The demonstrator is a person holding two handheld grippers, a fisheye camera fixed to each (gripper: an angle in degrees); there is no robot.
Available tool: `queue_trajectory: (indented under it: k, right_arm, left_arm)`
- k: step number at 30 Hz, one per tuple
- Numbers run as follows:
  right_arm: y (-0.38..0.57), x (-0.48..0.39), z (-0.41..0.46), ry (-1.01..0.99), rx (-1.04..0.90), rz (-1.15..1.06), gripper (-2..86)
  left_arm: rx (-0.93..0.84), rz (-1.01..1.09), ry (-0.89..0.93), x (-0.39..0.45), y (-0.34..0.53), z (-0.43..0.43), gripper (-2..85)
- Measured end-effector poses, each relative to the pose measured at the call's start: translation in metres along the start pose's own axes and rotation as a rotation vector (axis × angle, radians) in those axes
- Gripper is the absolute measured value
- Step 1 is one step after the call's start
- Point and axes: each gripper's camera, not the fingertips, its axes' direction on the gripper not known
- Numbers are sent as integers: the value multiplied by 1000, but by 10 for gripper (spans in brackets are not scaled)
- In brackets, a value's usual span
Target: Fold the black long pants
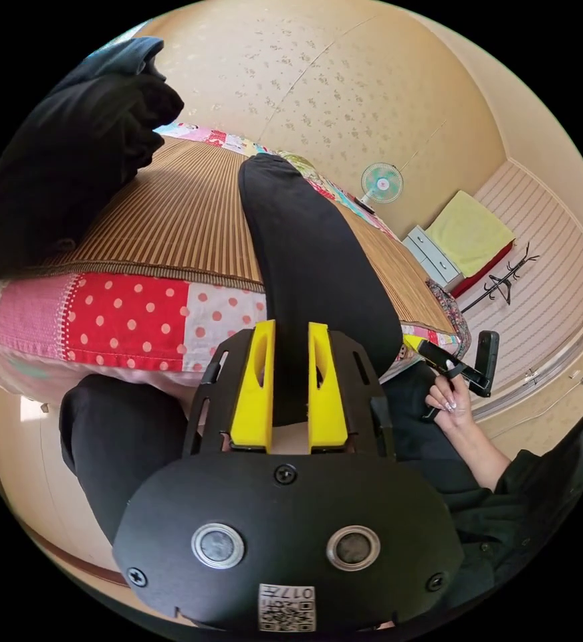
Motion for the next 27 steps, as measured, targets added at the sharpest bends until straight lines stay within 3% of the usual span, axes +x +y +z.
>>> queue_trajectory:
  k: [3,9,12,17,19,22,27]
  right_arm:
    - [-9,9,19,-58,-54,35,79]
    - [-24,-4,35,43,-82,-10,38]
    - [-37,-9,44,104,-197,74,33]
    - [-48,-15,72,210,-559,91,26]
    - [-47,-16,76,222,-632,78,27]
    - [-52,-14,63,190,-602,85,42]
    - [-76,8,22,6,-299,165,71]
  left_arm:
    - [-15,8,-15,4,-5,8,72]
    - [-92,35,0,11,-17,26,12]
    - [-249,85,-5,22,-30,40,8]
    - [-609,102,-68,40,-35,79,22]
    - [-651,116,-94,47,-34,84,34]
    - [-593,96,-104,51,-42,71,65]
    - [-210,2,38,44,-60,24,103]
